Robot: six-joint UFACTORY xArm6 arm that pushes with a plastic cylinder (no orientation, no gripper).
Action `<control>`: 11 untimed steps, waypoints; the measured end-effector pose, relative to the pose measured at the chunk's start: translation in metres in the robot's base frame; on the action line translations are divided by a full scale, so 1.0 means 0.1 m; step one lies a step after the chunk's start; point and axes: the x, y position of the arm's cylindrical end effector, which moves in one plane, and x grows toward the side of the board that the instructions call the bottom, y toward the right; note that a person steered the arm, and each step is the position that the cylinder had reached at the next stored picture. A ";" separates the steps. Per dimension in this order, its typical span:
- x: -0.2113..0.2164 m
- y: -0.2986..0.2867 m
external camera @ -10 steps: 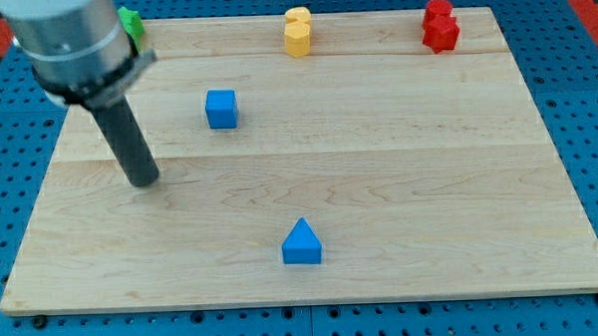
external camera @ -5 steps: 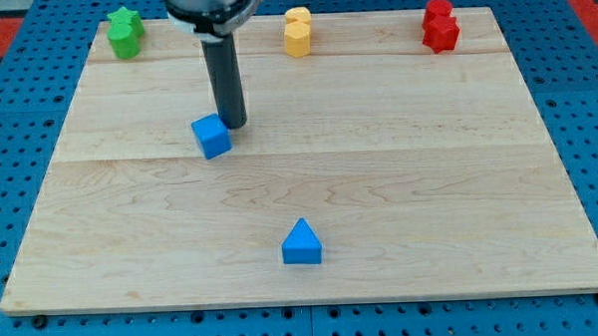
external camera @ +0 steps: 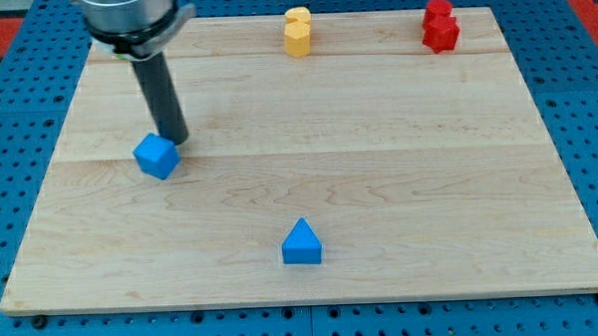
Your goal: Move the blue cube into the blue triangle
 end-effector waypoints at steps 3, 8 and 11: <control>0.68 -0.18; 1.10 0.31; 1.00 0.58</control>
